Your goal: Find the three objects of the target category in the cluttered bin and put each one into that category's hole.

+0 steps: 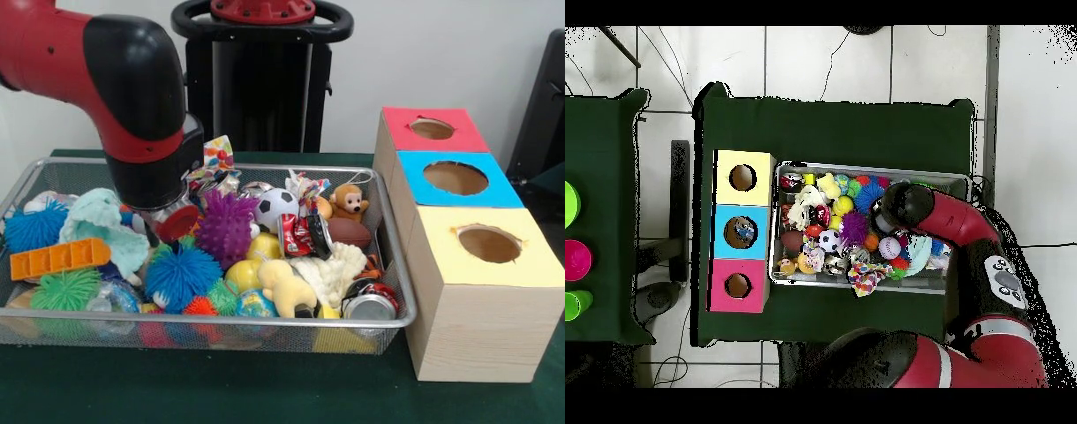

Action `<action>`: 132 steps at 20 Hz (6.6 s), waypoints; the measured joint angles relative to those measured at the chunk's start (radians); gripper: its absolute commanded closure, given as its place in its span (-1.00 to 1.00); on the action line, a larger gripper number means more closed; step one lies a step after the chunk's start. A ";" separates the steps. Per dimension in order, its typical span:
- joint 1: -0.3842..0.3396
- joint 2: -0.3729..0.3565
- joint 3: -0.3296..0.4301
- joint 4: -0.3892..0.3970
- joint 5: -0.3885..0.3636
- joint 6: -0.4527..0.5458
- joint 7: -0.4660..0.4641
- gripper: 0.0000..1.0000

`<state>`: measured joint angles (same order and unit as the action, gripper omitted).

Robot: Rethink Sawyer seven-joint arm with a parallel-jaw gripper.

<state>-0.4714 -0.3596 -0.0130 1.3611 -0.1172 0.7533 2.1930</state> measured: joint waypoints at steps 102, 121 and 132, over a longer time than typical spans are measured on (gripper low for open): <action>-0.172 0.041 0.307 -0.309 -0.245 0.227 -0.127 -1.00; -0.245 0.048 0.392 -0.287 -0.250 0.225 -0.264 -1.00; -0.262 0.053 0.417 -0.285 -0.251 0.228 -0.335 -1.00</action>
<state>-0.7332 -0.3065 0.4040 1.0763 -0.3680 0.9817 1.8580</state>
